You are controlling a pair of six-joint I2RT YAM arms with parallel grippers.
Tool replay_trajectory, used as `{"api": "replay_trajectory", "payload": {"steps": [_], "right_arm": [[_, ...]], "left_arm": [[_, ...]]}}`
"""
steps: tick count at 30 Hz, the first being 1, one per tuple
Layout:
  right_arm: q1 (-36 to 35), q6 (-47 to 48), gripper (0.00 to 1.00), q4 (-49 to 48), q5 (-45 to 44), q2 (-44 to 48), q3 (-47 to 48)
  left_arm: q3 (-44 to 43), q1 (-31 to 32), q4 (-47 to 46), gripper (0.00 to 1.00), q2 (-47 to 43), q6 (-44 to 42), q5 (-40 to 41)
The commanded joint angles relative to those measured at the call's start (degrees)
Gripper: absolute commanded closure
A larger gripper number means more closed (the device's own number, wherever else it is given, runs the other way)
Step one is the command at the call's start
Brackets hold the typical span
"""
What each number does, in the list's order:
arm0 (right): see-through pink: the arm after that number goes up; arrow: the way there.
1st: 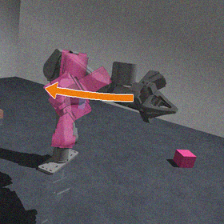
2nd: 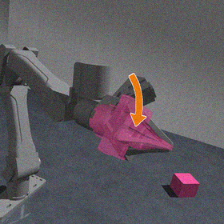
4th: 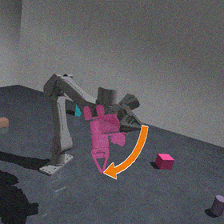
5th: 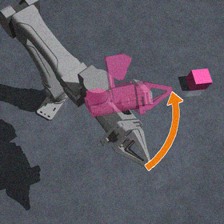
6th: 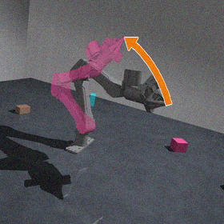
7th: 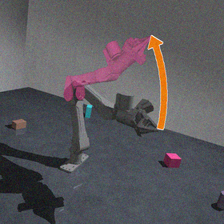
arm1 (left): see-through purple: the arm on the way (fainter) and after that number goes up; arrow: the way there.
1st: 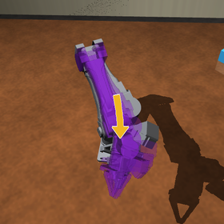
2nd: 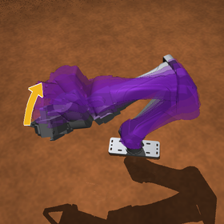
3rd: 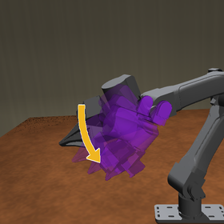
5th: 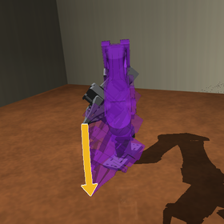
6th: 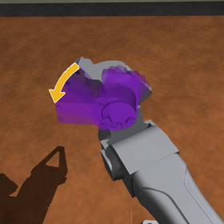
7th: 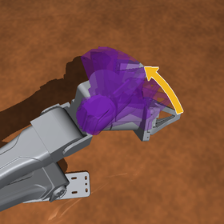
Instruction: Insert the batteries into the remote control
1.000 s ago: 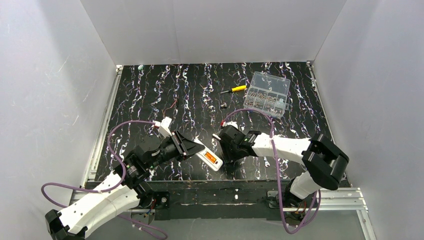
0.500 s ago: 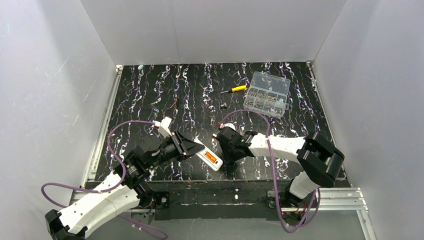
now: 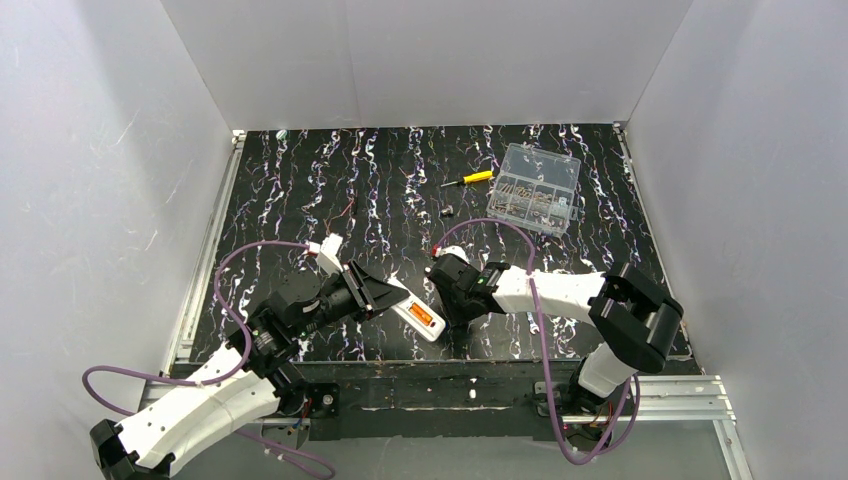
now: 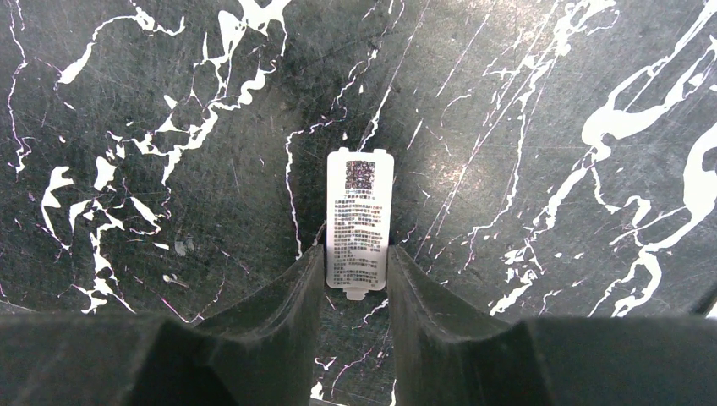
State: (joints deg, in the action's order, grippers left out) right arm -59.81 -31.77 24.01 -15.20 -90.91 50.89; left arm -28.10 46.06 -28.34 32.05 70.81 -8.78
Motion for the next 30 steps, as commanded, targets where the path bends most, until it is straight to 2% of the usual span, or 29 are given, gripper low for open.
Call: {"api": "replay_trajectory", "payload": {"steps": [1,11,23,26,30], "right_arm": [[-0.39,-0.04,0.58,1.15,-1.42,-0.89,0.89],[-0.39,-0.19,0.55,1.05,-0.52,-1.09,0.31],[-0.39,-0.30,0.73,1.53,0.13,0.53,-1.13],[-0.39,0.12,0.78,3.03,-1.90,3.41,-1.62],[-0.42,1.92,0.78,8.12,-6.43,9.76,-1.04]], "left_arm": [[-0.37,-0.31,-3.02,1.00,-1.34,0.06,0.29],[-0.73,-0.31,-3.29,1.00,-0.71,0.06,0.11],[-1.04,-0.35,-3.84,1.00,0.19,0.05,-0.19],[-1.37,-0.30,-3.77,1.00,0.73,-0.41,-0.34],[-1.71,-0.30,-4.21,1.00,1.59,-1.15,-0.42]]}}
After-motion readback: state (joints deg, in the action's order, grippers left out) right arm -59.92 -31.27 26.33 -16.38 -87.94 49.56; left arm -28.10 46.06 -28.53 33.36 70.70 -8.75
